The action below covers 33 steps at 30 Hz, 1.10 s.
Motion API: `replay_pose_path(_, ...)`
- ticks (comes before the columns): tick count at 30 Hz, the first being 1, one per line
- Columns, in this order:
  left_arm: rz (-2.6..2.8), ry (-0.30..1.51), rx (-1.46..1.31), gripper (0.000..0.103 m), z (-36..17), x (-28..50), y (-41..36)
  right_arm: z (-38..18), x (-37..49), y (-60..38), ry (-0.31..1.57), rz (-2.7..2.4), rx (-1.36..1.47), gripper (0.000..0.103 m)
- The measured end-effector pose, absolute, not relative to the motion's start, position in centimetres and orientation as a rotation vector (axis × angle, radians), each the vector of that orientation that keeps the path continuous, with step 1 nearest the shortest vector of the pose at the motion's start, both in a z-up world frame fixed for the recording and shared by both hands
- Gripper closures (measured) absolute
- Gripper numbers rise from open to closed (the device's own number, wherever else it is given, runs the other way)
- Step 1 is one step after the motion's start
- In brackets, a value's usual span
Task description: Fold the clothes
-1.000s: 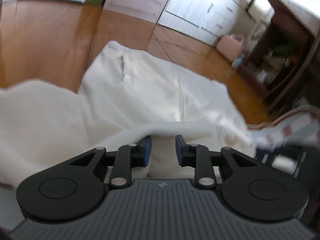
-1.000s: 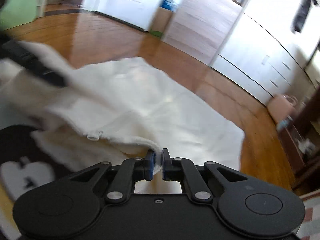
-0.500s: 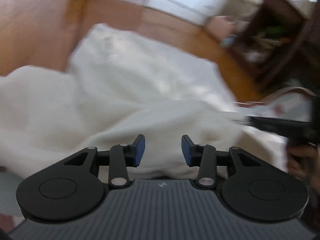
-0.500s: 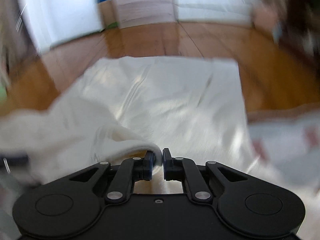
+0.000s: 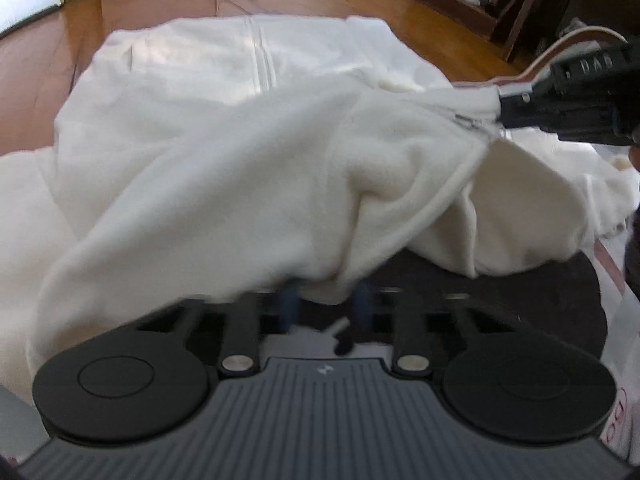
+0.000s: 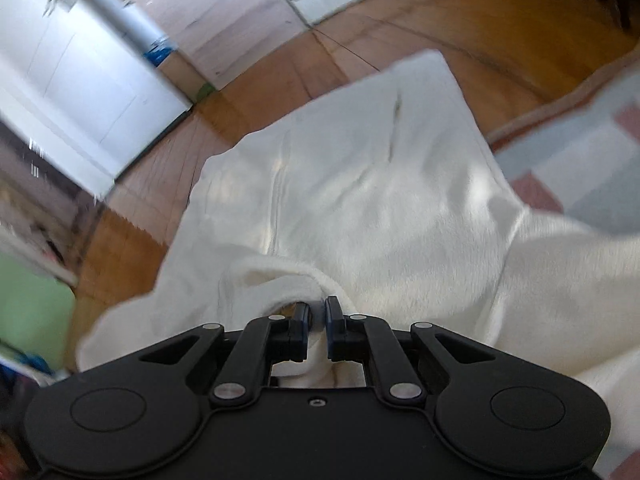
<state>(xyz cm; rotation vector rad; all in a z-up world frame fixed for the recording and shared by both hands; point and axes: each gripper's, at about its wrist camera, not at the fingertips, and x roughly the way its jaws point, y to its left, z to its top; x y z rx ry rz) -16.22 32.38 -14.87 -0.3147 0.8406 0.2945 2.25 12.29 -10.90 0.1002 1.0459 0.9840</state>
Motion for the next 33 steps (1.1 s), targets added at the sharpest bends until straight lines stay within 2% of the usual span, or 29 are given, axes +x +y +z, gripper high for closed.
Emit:
replay_pose_path(3,0.366,0.710,-0.275,0.092,-13.0,-17.6,33.4,-9.7,1.0,12.7,0.965,1.004,0.008,0.087)
replay_pose_path(4,0.391,0.659,-0.279,0.096,-12.3,-18.3,34.1,-9.3,0.6,12.8,0.940,1.005,-0.012,0.087)
replay_pose_path(6,0.420,0.600,-0.355,0.096,-11.4,-19.5,35.7,-8.6,-0.2,12.8,0.896,0.975,-0.050,0.086)
replay_pose_path(7,0.424,0.575,-0.399,0.096,-11.1,-20.2,36.5,-8.3,-0.4,12.7,0.887,0.956,-0.060,0.083)
replay_pose_path(13,0.434,0.588,-0.529,0.096,-12.5,-20.9,38.7,-7.9,-1.4,11.7,0.968,1.017,0.009,0.081)
replay_pose_path(14,0.432,0.586,-0.540,0.096,-12.5,-20.9,38.7,-8.3,-1.7,11.8,0.998,1.044,0.038,0.079)
replay_pose_path(16,0.429,0.576,-0.548,0.096,-12.4,-20.5,38.3,-9.5,-1.9,12.1,1.058,1.087,0.092,0.065)
replay_pose_path(17,0.428,0.573,-0.548,0.096,-12.5,-20.3,38.1,-9.9,-1.9,12.3,1.081,1.093,0.114,0.064)
replay_pose_path(26,0.396,0.566,-0.638,0.096,-13.2,-20.8,38.1,-12.3,-0.7,13.8,1.192,1.097,0.273,0.063)
replay_pose_path(33,0.361,0.575,-0.661,0.093,-13.7,-20.6,38.4,-13.1,-0.2,14.9,1.197,1.049,0.266,0.063)
